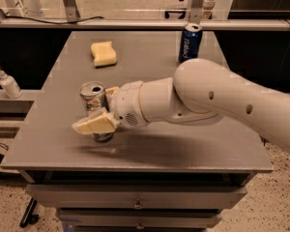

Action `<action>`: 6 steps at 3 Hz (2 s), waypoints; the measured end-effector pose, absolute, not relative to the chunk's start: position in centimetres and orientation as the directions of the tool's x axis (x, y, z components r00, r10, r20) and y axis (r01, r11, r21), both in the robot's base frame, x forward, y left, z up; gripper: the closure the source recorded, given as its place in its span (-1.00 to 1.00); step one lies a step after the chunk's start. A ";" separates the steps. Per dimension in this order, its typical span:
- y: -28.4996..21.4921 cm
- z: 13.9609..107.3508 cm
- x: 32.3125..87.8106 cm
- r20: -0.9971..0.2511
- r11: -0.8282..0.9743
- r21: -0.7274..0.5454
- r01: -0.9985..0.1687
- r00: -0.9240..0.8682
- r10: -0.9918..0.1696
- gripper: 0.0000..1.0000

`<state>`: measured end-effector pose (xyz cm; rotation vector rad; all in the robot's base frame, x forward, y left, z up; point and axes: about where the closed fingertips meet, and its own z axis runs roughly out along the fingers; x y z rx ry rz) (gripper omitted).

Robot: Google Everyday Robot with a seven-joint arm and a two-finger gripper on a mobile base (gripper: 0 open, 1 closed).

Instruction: Knock redbull can over

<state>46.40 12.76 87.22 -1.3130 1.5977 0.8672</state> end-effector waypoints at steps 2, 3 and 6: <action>9.2 89.8 50.4 -0.901 0.242 -0.104 -0.965 -0.011 -0.434 0.68; 6.6 92.3 53.2 -0.835 0.205 -0.178 -0.962 0.038 -0.550 1.00; 5.9 88.9 53.2 -0.596 -0.017 -0.168 -0.986 0.116 -0.794 1.00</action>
Offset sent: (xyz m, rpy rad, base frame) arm 0.0877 -0.0895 0.0476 -0.1815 -0.1646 -0.0940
